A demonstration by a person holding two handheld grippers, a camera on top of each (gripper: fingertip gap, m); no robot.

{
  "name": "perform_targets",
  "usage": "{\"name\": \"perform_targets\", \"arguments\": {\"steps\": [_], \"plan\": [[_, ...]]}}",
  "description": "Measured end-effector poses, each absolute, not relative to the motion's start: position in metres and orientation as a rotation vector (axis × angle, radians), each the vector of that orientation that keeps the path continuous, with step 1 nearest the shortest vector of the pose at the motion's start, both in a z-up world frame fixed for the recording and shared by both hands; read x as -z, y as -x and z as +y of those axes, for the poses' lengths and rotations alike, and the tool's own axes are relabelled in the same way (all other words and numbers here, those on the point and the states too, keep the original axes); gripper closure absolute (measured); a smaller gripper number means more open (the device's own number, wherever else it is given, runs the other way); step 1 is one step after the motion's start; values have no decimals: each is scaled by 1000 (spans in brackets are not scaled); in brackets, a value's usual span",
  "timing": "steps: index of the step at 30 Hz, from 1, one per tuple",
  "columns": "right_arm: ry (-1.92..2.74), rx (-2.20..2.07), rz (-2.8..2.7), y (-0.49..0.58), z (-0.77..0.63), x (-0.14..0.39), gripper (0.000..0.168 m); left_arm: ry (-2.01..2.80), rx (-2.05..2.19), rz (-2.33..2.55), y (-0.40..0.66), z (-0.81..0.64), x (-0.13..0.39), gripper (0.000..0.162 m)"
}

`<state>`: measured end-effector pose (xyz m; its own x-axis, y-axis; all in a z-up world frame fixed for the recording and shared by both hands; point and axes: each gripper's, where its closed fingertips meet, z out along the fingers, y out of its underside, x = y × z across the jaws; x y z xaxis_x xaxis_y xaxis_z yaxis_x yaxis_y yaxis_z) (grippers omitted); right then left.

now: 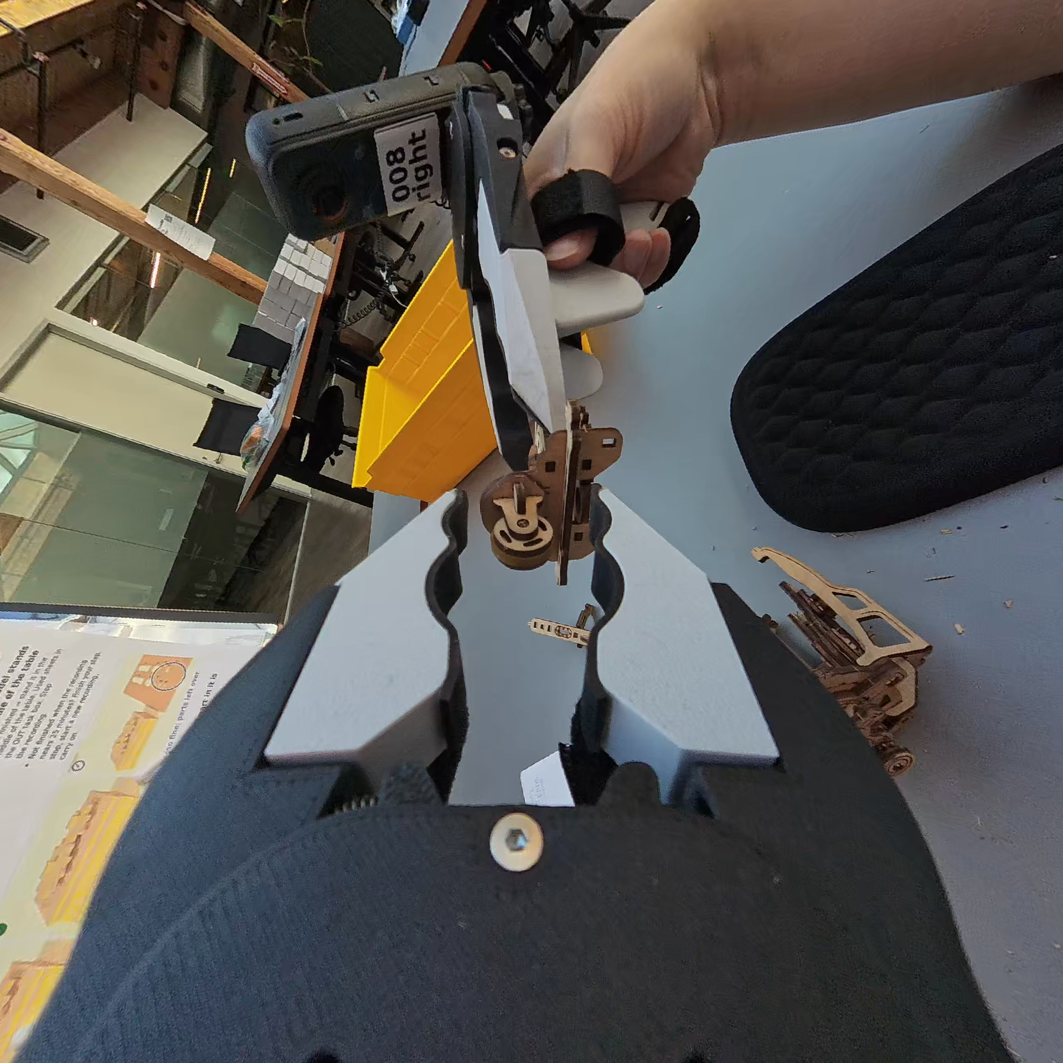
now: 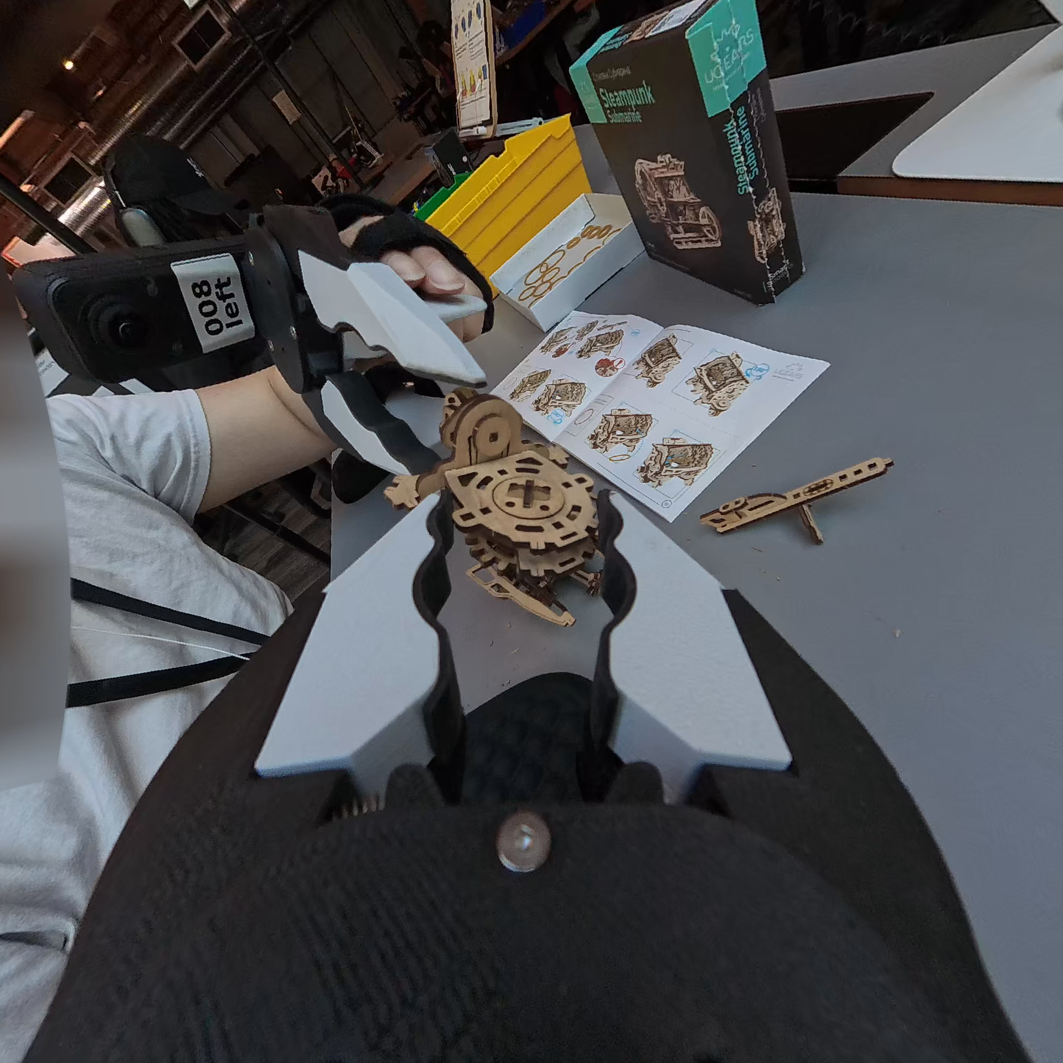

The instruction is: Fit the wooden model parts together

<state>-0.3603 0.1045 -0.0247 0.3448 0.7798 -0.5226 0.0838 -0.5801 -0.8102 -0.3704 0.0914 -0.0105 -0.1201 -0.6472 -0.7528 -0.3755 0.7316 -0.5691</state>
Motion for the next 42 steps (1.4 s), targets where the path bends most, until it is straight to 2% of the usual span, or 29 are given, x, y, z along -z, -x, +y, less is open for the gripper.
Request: {"name": "perform_targets", "arguments": {"steps": [2,8,15,21,23,30,33,38,41,42], "plan": [[1928,-1267,-759,361,105,27,119,815,289,1756,371,90,15,126],[1929,-1305,-754,362,103,28,119,853,380,1711,372,88,15,126],[1809,-1435,-746,365,96,9,122,942,646,1558,377,85,-6,127],[1608,-1422,-736,361,98,-18,117,1086,933,1374,386,93,-18,128],[1540,-1361,-741,358,102,-23,119,1155,1041,1291,389,100,-20,144],[1668,-1243,-833,370,115,19,119,1254,1045,1253,393,123,-4,144],[1646,-1197,-885,380,116,27,117,1284,1140,1141,396,130,-20,144],[1452,-1242,-848,397,112,2,111,1273,1441,966,397,126,-56,144],[1353,-1239,-841,406,105,-12,115,1269,1551,893,395,124,-66,144],[1332,-1228,-853,408,103,-15,124,1264,1576,876,395,123,-67,144]]}}
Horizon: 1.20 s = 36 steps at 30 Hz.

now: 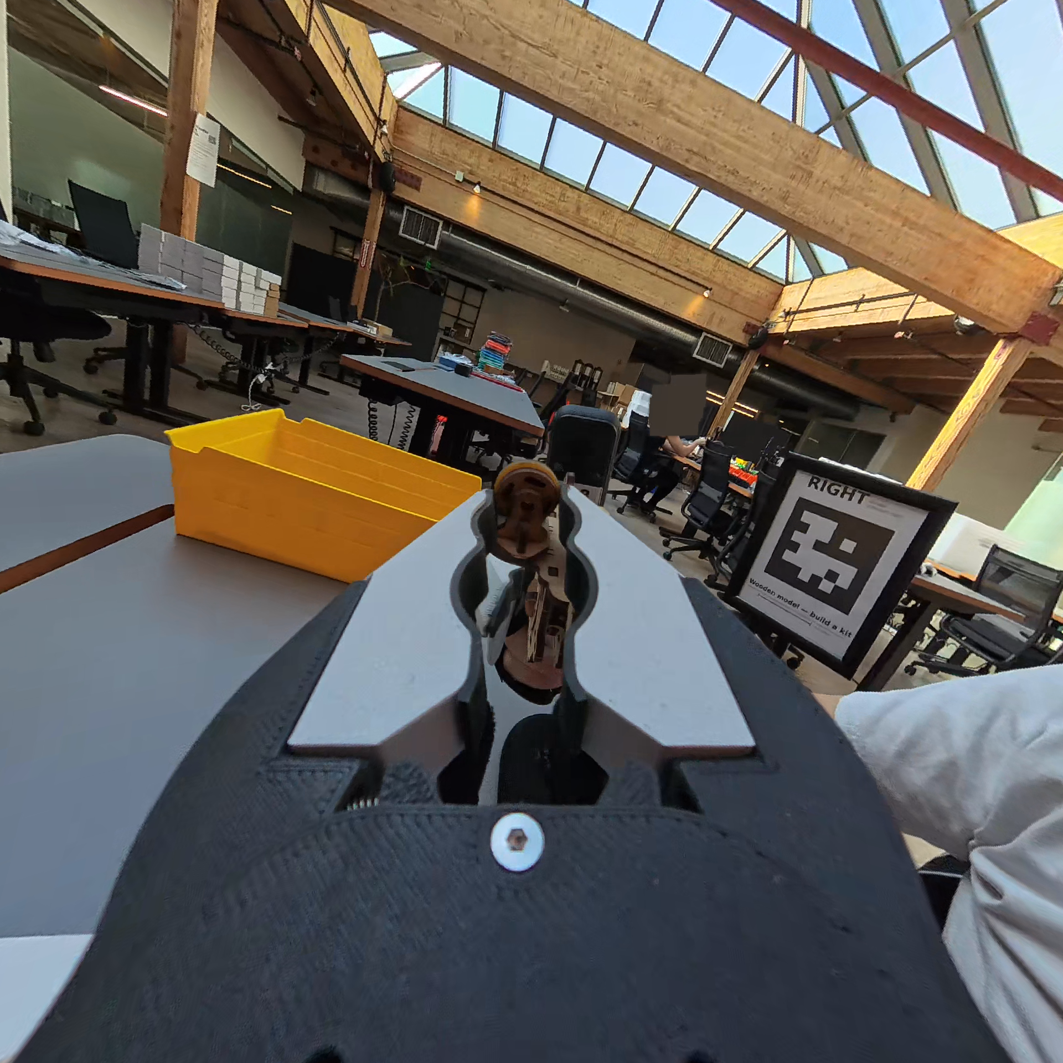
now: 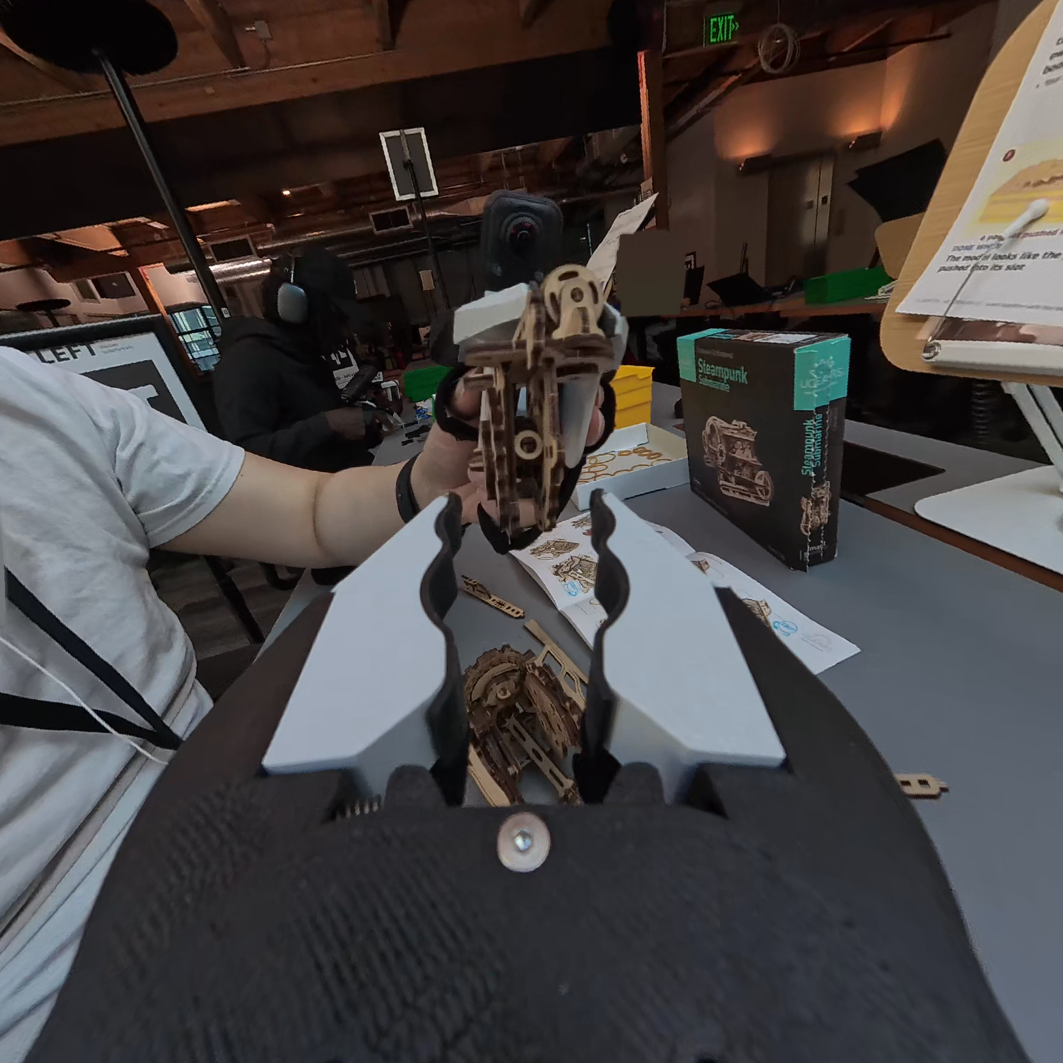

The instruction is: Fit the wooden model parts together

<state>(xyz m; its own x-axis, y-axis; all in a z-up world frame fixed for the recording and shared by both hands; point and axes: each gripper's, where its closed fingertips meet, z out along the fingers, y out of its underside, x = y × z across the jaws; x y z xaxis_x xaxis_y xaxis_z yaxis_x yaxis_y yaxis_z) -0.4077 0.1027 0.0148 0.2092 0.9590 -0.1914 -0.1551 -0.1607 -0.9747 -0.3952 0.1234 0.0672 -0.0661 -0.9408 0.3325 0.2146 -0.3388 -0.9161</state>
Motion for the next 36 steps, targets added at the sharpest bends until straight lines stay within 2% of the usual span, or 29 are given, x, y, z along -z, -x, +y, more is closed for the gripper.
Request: {"name": "perform_targets", "arguments": {"steps": [2,5,10,12,15,17,20,24,30,36], "plan": [[1292,-1216,-863,408,98,-21,148,1265,1606,867,395,122,-66,143],[1325,-1254,-864,407,96,-21,148,1256,1642,848,399,122,-64,142],[1618,-1438,-861,398,92,-4,148,1166,1479,1029,414,115,-61,96],[1760,-1490,-855,392,89,10,148,1079,1205,1255,415,103,-48,89],[1880,-1593,-847,384,80,23,148,998,828,1594,411,85,-19,69],[1935,-1633,-845,380,75,30,148,942,598,1773,407,81,0,61],[1997,-1700,-877,379,63,37,148,866,333,1969,404,80,23,59],[2061,-1717,-932,382,52,47,148,832,241,2105,401,75,39,59],[2104,-1751,-979,385,43,55,148,849,267,2187,394,63,55,59],[2116,-1746,-1022,385,36,57,148,847,298,2209,389,55,62,70]]}}
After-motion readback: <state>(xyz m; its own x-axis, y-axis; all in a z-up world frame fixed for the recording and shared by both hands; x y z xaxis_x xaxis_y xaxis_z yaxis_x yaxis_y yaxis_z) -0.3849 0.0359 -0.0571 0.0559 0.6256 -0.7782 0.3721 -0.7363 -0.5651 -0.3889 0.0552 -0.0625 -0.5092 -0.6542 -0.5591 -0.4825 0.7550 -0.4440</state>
